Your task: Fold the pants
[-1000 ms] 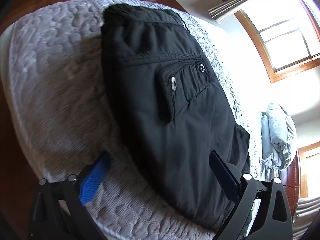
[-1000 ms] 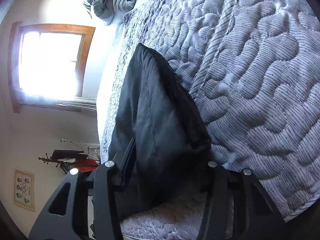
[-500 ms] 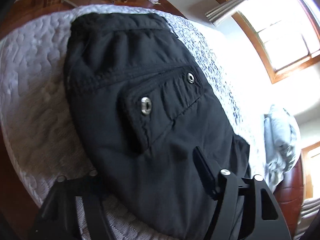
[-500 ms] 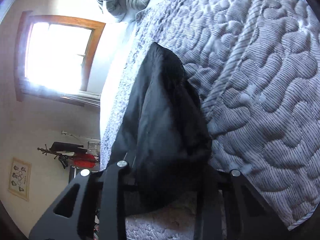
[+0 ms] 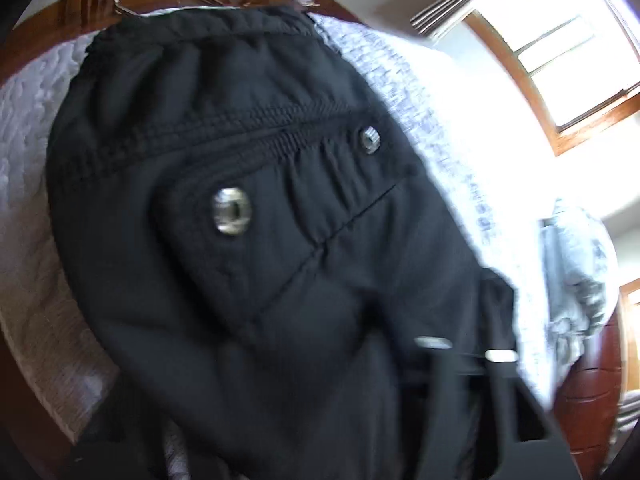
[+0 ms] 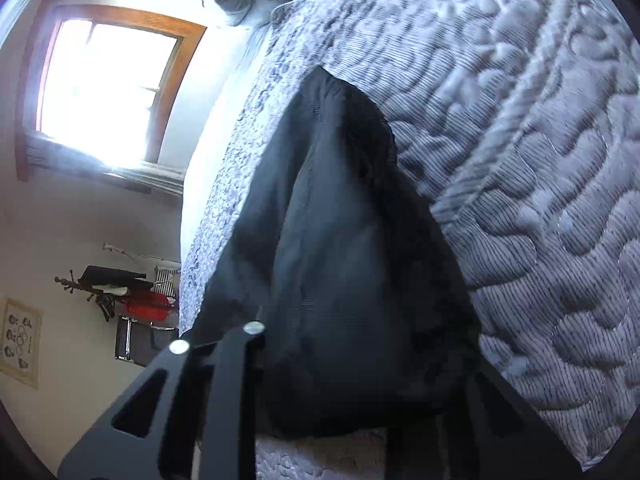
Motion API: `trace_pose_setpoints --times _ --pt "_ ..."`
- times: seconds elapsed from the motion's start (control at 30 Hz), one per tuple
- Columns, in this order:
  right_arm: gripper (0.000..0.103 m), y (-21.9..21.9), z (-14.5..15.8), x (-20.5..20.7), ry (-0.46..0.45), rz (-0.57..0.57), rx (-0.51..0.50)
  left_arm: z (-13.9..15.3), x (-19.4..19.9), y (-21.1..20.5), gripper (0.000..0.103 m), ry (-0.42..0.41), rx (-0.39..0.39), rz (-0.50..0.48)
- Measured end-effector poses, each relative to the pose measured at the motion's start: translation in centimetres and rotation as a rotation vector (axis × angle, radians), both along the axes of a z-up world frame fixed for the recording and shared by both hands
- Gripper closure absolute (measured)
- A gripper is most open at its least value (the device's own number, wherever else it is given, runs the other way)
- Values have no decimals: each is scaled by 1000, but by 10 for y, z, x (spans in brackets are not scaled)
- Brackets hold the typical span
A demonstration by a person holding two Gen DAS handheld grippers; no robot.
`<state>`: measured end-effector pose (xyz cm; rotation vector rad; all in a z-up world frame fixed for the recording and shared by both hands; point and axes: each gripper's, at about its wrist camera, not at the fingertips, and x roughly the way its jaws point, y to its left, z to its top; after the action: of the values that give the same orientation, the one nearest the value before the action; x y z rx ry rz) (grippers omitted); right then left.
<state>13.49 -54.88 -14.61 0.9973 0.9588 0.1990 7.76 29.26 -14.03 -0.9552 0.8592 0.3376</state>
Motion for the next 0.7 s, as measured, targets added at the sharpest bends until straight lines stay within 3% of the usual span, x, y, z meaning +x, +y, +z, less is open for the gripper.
trace_pose_setpoints --times 0.03,0.13,0.3,0.47,0.6,0.7 --pt "87 2 9 3 -14 14 -24 1 -2 2 79 -20 -27 0" --pt "89 8 37 15 -59 53 -71 8 -2 1 88 -45 -21 -20" --pt "91 13 108 45 -190 105 -147 29 1 -11 91 -143 -39 -39" --pt "91 2 168 64 -297 98 -235 54 23 -45 91 -224 -34 -134" --pt "91 -17 188 60 -349 79 -294 64 31 -77 91 -270 -42 -206" --pt "91 -44 179 60 -308 35 -315 62 28 -96 91 -267 -20 -240"
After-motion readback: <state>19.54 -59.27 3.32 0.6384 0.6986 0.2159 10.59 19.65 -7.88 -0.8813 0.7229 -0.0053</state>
